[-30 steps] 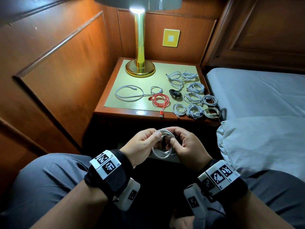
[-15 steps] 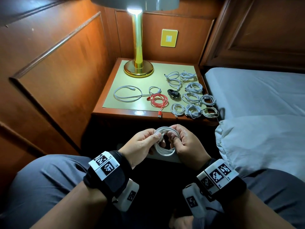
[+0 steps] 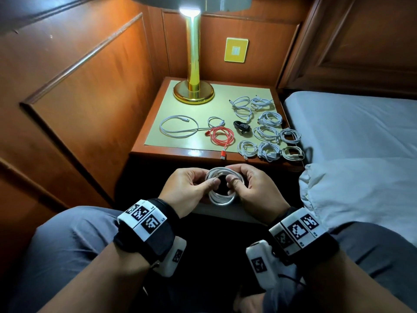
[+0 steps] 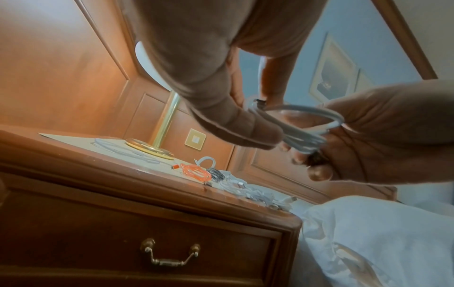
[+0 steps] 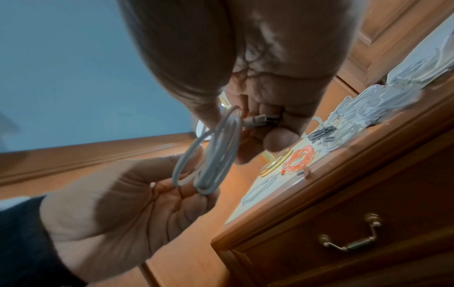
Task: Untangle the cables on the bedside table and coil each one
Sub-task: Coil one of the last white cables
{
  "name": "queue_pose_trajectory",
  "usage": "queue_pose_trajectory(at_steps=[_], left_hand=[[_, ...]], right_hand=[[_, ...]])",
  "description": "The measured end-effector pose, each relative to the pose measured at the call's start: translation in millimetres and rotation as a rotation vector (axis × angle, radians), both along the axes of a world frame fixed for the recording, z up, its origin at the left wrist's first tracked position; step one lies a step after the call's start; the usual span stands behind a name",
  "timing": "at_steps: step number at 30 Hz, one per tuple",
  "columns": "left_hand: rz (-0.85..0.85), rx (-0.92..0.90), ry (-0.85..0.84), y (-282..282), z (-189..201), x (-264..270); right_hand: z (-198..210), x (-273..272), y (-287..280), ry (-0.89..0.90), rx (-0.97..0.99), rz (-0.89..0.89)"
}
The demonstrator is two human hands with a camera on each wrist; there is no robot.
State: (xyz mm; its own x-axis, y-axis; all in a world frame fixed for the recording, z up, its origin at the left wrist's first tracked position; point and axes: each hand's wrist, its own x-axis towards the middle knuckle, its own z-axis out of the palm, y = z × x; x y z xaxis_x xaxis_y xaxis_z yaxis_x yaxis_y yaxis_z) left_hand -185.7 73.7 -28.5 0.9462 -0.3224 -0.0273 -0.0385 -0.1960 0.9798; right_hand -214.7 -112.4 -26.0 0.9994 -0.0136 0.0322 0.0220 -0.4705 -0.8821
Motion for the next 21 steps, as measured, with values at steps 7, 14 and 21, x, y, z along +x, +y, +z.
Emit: queue_pose_trajectory(at_steps=[7,14,21], left_hand=[[0.187,-0.147,0.054,11,7,19],[0.196,-0.128,0.059,15,14,36],[0.19,0.215,0.055,12,26,107]], right_hand=[[18,22,12,0.04,0.027,-0.059],[49,45,18,0.078,0.126,0.005],[54,115,5,0.132,0.264,-0.166]])
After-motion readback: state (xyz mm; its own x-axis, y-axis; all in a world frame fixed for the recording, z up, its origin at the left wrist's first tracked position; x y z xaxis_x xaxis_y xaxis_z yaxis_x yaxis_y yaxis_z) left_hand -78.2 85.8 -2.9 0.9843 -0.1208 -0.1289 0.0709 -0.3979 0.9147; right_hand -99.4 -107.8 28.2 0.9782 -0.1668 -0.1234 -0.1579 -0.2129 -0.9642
